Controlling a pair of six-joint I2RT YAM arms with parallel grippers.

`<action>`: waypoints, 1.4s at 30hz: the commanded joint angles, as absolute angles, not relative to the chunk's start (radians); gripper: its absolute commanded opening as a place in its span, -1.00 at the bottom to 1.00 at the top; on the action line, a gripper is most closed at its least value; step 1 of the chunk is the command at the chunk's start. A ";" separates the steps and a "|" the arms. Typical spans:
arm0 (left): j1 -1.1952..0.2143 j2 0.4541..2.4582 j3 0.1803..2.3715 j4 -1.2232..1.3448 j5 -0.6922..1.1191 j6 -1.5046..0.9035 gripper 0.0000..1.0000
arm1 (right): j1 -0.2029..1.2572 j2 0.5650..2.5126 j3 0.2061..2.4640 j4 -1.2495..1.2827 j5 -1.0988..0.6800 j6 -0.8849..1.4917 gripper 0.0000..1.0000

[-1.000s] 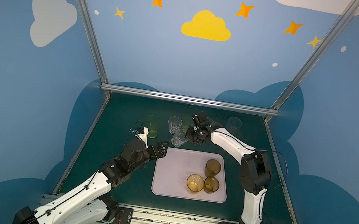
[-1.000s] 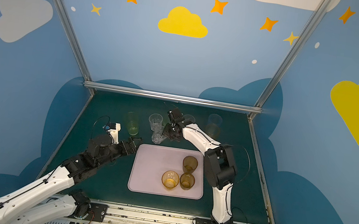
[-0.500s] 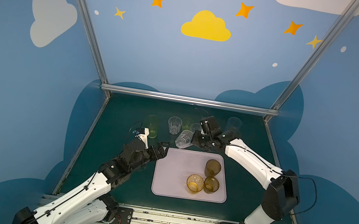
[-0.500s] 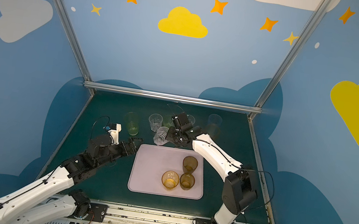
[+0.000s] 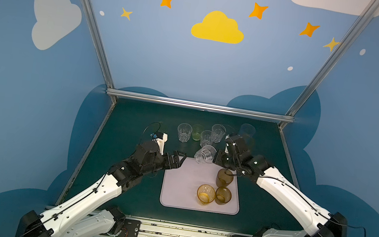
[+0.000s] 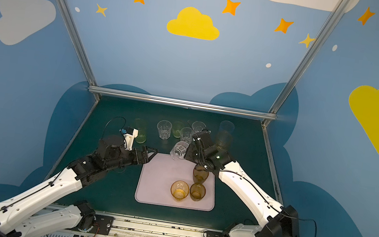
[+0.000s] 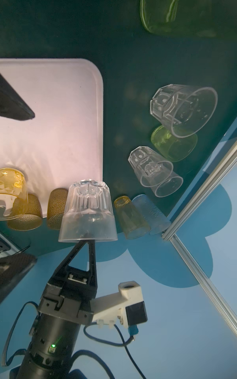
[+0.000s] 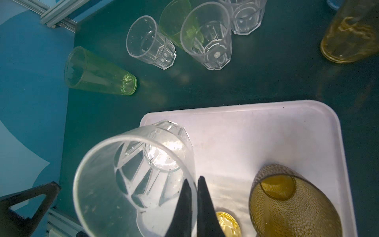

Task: Place the glasses into the tray
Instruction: Place the glass on the tray.

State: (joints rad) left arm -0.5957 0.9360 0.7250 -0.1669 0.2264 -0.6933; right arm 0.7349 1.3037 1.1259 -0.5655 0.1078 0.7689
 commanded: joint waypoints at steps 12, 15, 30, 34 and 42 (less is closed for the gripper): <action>-0.603 0.875 0.721 -0.233 0.220 -0.697 1.00 | 0.739 0.996 1.012 -0.744 0.193 0.742 -1.00; -0.609 0.865 0.718 -0.236 0.219 -0.708 1.00 | 0.738 0.959 1.005 -0.785 0.213 0.731 -1.00; -0.632 0.897 0.723 -0.226 0.178 -0.727 1.00 | 0.739 1.107 1.061 -0.728 0.156 0.692 -1.00; -0.632 0.915 0.733 -0.222 0.156 -0.799 1.00 | 0.740 1.192 1.107 -0.747 0.179 0.668 -1.00; -0.630 0.904 0.720 -0.241 0.117 -0.802 1.00 | 0.761 1.265 1.098 -0.714 0.182 0.692 -1.00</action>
